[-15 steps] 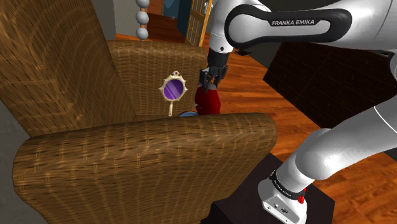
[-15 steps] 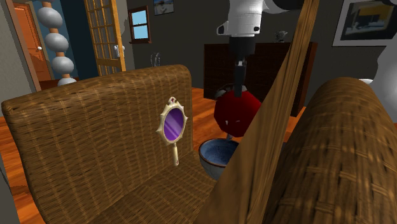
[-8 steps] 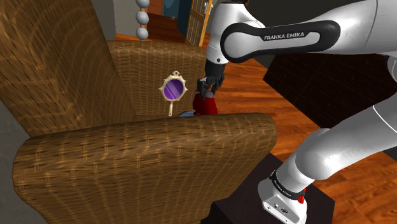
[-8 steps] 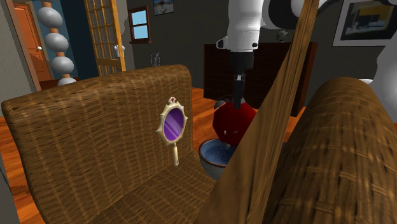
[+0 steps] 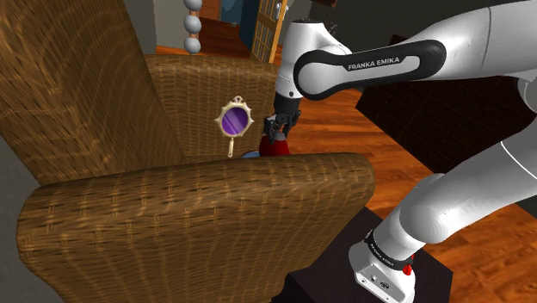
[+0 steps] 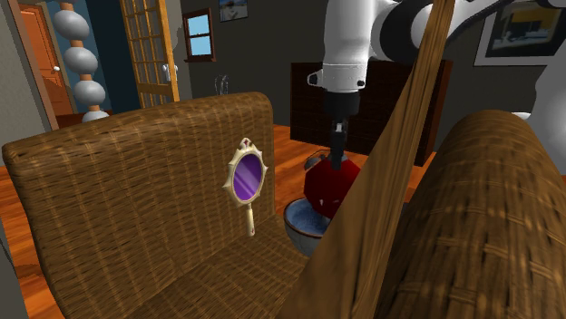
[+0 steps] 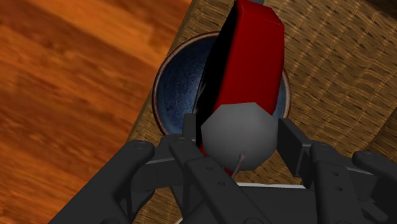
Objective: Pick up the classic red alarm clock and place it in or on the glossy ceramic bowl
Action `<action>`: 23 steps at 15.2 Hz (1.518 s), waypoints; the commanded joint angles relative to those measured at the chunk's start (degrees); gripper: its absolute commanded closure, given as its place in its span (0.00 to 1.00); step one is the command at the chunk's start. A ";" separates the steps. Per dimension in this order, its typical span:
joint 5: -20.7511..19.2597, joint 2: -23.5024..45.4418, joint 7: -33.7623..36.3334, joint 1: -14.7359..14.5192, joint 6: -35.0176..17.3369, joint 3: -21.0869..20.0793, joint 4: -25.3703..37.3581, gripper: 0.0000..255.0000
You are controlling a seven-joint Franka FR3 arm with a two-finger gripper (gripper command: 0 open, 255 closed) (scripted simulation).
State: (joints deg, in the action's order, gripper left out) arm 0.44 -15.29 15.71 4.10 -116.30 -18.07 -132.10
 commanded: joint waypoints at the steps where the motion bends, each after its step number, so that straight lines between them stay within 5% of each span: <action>1: -0.02 0.03 -0.01 0.01 -0.29 0.01 -0.19 1.00; 5: -0.02 0.03 -0.01 0.01 -0.29 0.01 -0.19 1.00; 6: -0.02 0.02 -0.01 0.01 -0.28 0.01 -0.19 0.00; 11: -0.02 0.02 -0.01 0.01 -0.28 0.01 -0.19 0.00; 15: 0.42 -1.72 -0.39 -0.12 7.19 0.29 5.62 0.00; 23: 0.42 -1.72 -0.39 -0.12 7.19 0.29 5.62 0.00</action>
